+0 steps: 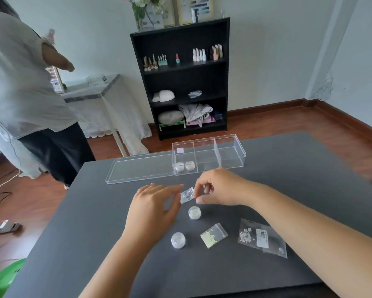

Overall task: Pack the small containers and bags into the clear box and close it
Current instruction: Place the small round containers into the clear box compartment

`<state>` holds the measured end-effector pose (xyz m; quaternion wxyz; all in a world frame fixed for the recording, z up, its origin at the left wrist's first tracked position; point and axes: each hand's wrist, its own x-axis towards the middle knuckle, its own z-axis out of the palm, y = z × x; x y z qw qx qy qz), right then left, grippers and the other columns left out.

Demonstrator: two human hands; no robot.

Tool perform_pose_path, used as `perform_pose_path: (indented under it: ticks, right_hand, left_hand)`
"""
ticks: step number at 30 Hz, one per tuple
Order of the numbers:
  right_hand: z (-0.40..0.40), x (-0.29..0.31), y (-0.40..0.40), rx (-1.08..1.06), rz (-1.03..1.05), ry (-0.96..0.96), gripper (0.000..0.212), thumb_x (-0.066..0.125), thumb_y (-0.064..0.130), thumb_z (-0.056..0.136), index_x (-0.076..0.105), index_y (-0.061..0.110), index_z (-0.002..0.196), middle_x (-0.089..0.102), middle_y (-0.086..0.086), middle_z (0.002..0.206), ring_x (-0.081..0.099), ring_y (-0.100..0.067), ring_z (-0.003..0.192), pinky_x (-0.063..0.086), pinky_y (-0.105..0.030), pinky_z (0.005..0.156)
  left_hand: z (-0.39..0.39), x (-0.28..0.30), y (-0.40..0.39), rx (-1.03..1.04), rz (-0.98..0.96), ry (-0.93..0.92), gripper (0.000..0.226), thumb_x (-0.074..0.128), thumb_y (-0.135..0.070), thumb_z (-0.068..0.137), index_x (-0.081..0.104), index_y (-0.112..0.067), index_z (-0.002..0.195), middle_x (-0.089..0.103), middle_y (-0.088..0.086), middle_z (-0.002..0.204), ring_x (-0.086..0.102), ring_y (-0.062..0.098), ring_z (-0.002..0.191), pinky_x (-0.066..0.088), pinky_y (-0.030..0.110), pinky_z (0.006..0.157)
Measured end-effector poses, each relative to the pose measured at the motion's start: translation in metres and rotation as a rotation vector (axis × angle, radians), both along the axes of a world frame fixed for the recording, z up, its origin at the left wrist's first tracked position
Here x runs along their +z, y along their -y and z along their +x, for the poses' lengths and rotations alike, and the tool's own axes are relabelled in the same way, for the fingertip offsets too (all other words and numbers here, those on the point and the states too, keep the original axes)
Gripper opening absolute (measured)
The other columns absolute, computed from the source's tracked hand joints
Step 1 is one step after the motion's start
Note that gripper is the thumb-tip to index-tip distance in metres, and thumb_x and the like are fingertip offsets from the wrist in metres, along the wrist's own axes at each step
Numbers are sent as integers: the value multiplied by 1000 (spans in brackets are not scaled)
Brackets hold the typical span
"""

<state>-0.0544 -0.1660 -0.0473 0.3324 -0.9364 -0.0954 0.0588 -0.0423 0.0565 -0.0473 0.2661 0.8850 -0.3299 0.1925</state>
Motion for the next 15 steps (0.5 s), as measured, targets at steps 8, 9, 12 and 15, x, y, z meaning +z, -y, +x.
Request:
perform_pose_path:
  ticks: [8, 9, 12, 15]
  right_hand:
    - [-22, -26, -17, 70, 40, 97, 13, 76, 41, 75, 74, 34, 86, 63, 14, 95, 53, -2, 85, 48, -29, 75]
    - [-23, -28, -18, 70, 40, 113, 12, 76, 40, 75, 74, 33, 85, 63, 13, 93, 53, -3, 83, 48, -30, 74]
    - [-23, -30, -22, 65, 39, 166, 8, 76, 33, 75, 73, 29, 81, 63, 12, 82, 52, -4, 77, 47, -27, 69]
    - [-22, -32, -19, 47, 48, 166, 5, 75, 29, 75, 72, 28, 79, 60, 16, 76, 52, -2, 75, 46, -26, 66]
  left_hand:
    - [-40, -19, -33, -173, 288, -62, 25, 64, -53, 78, 74, -39, 96, 70, -25, 97, 66, 12, 99, 44, 34, 92]
    - [-41, -21, -35, -191, 309, -66, 26, 67, -53, 76, 74, -39, 98, 70, -25, 98, 65, 12, 100, 44, 33, 92]
    - [-39, -21, -39, -221, 328, -98, 28, 72, -49, 76, 73, -41, 102, 69, -25, 101, 63, 7, 98, 43, 27, 92]
    - [-36, -18, -41, -291, 257, -112, 24, 72, -44, 79, 73, -41, 102, 69, -25, 99, 65, 3, 90, 48, 29, 84]
